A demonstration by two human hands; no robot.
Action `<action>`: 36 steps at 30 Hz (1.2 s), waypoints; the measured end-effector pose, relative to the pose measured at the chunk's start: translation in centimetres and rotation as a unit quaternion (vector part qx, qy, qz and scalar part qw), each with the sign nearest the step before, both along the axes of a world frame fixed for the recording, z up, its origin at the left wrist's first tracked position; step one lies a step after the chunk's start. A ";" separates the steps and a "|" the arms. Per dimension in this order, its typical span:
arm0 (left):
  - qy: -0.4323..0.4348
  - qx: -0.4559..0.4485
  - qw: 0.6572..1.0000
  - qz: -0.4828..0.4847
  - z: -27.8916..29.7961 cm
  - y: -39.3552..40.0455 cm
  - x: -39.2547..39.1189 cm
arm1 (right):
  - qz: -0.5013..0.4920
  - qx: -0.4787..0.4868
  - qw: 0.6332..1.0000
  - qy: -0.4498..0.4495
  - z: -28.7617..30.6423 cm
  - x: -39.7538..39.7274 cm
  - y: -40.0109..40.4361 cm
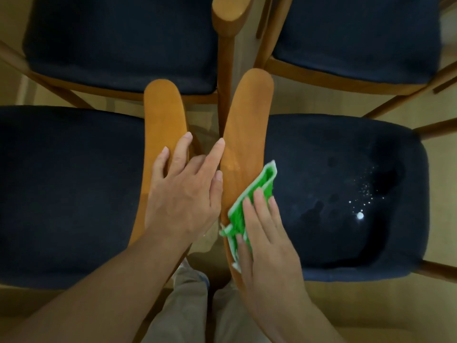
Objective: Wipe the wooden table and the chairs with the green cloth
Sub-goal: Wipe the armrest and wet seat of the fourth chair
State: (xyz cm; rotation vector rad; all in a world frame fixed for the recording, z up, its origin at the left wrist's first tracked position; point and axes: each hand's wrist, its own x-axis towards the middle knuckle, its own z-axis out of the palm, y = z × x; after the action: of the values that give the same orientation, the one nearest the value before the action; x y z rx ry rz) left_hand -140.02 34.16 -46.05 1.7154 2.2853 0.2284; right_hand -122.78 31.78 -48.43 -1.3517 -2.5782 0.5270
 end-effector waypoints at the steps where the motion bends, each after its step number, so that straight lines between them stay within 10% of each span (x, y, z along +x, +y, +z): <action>1: 0.002 -0.001 1.000 -0.002 0.0 0.0 0.0 | -0.009 0.007 1.000 0.012 -0.1 -0.8 1.1; 11: 0.021 0.001 1.000 0.003 0.3 0.0 0.1 | -0.087 -0.076 0.989 0.094 0.5 -6.7 11.4; 16: 0.022 -0.005 1.000 -0.005 0.3 0.1 0.0 | -0.030 0.035 0.996 0.074 0.7 -4.6 6.9; 24: 0.040 -0.019 0.999 -0.001 0.1 0.3 -0.1 | 0.023 -0.045 0.998 -0.032 0.3 1.4 -1.5; 36: 0.070 -0.025 0.997 -0.019 0.1 0.4 0.1 | -0.110 -0.008 0.994 0.016 0.6 -9.4 17.4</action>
State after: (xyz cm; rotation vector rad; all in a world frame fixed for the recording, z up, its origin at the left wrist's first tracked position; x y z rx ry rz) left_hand -139.92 34.56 -45.95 1.8005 2.3308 0.0434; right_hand -132.16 49.15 -47.87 -1.5938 -2.3645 0.5278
